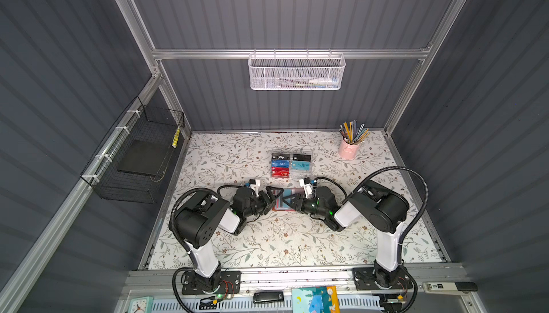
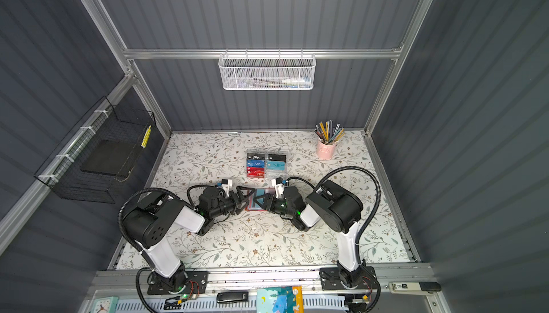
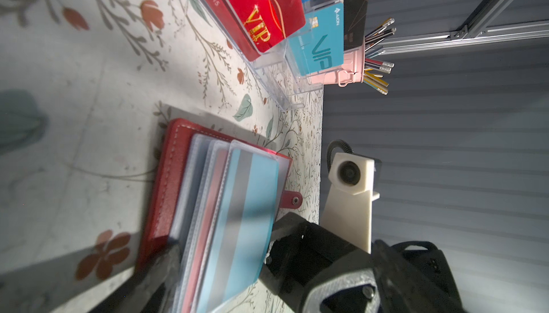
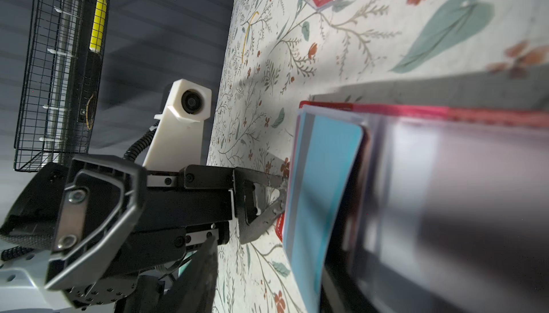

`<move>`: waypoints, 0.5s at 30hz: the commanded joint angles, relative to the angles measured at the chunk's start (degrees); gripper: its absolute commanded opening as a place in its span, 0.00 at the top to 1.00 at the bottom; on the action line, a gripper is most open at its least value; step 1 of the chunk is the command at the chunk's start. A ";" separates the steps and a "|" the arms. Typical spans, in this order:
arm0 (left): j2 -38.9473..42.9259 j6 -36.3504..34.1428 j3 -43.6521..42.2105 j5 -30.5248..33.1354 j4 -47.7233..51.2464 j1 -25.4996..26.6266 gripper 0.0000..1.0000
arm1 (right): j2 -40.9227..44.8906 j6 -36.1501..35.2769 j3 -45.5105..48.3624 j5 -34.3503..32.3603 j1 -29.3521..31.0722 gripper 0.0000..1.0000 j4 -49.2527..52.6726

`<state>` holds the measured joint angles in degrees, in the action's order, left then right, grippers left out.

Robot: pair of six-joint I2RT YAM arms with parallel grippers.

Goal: Take the credit cards out of the card holder

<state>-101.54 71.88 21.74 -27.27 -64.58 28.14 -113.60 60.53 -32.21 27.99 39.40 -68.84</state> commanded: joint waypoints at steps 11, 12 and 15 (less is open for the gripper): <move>-2.96 0.91 -2.45 -1.72 9.91 1.05 0.00 | -0.12 -2.23 0.66 4.86 -2.43 0.54 -0.64; -2.96 0.81 -2.48 -1.77 9.91 1.04 0.00 | -0.21 -2.42 0.78 5.11 -2.61 0.54 -0.45; -3.05 0.78 -2.40 -1.74 9.91 1.04 0.00 | -0.36 -2.95 1.02 6.13 -3.14 0.56 -0.26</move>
<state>-101.56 71.88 21.74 -27.24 -64.58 28.18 -113.62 59.27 -31.81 32.38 37.01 -68.51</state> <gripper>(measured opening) 0.998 0.440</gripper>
